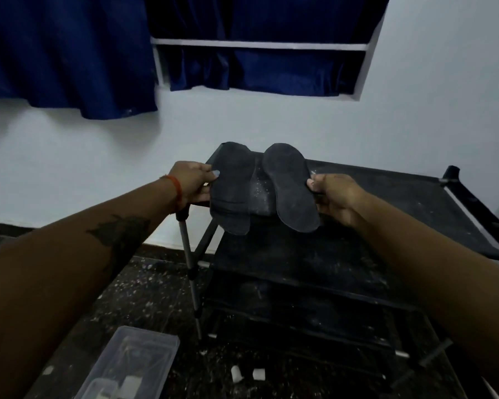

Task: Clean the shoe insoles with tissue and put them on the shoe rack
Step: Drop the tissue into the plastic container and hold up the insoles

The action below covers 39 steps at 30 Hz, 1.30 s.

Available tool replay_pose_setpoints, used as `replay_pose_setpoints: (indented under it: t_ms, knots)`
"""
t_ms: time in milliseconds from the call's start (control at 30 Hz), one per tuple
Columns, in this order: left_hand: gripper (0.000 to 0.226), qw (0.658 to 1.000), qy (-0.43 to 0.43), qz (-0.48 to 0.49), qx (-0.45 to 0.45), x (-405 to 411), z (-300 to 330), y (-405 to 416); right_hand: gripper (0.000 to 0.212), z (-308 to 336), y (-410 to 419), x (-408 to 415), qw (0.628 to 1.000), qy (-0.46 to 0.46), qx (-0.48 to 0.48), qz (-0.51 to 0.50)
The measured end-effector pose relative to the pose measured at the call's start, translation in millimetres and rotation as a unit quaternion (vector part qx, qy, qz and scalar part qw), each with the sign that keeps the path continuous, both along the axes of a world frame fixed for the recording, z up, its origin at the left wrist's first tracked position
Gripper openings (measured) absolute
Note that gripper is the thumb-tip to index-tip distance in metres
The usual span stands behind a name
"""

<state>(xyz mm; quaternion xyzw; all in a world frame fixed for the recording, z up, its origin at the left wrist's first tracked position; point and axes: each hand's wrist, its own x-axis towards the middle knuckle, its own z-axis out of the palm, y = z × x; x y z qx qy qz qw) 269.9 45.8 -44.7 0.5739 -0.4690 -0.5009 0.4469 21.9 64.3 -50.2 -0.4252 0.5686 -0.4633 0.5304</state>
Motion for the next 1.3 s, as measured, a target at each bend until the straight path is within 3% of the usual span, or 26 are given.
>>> replay_pose_setpoints:
  t_ms: [233, 400, 467, 567, 667, 733, 867, 1300]
  knots:
    - [0.007, 0.997, -0.071, -0.008, -0.005, -8.0, -5.1, -61.3, 0.034, -17.6, -62.1, 8.5, 0.999, 0.026, 0.031, 0.009]
    - [0.014, 0.994, -0.113, -0.002, -0.003, -16.3, -2.6, -69.5, 0.023, -22.5, -65.8, 10.1, 0.997, 0.071, 0.031, -0.001]
    - [0.002, 0.991, -0.134, -0.005, -0.004, -16.7, -2.1, -67.0, 0.016, -21.7, -61.6, 11.7, 0.995, 0.090, 0.018, -0.024]
    - [0.040, 0.975, -0.219, -0.010, -0.039, -18.4, 0.9, -58.3, 0.004, -18.5, -52.5, 13.0, 0.991, 0.129, -0.011, -0.041]
    - [0.056, 0.930, -0.352, 0.007, -0.108, -26.2, 10.8, -38.5, 0.037, -12.5, -38.2, 8.2, 0.983, 0.176, -0.039, -0.043]
    - [0.059, 0.927, -0.352, 0.010, -0.132, -32.7, 17.1, -22.9, 0.051, -4.6, -21.2, 4.8, 0.981, 0.180, -0.063, -0.044]
    - [0.062, 0.924, -0.347, 0.000, -0.163, -48.8, 22.0, 11.5, 0.060, 5.9, 15.7, -4.2, 0.980, 0.166, -0.097, -0.056]
    - [0.066, 0.893, -0.374, -0.076, -0.239, -133.8, 13.5, 159.8, 0.066, 3.7, 180.2, -37.4, 0.955, 0.261, -0.121, -0.064]
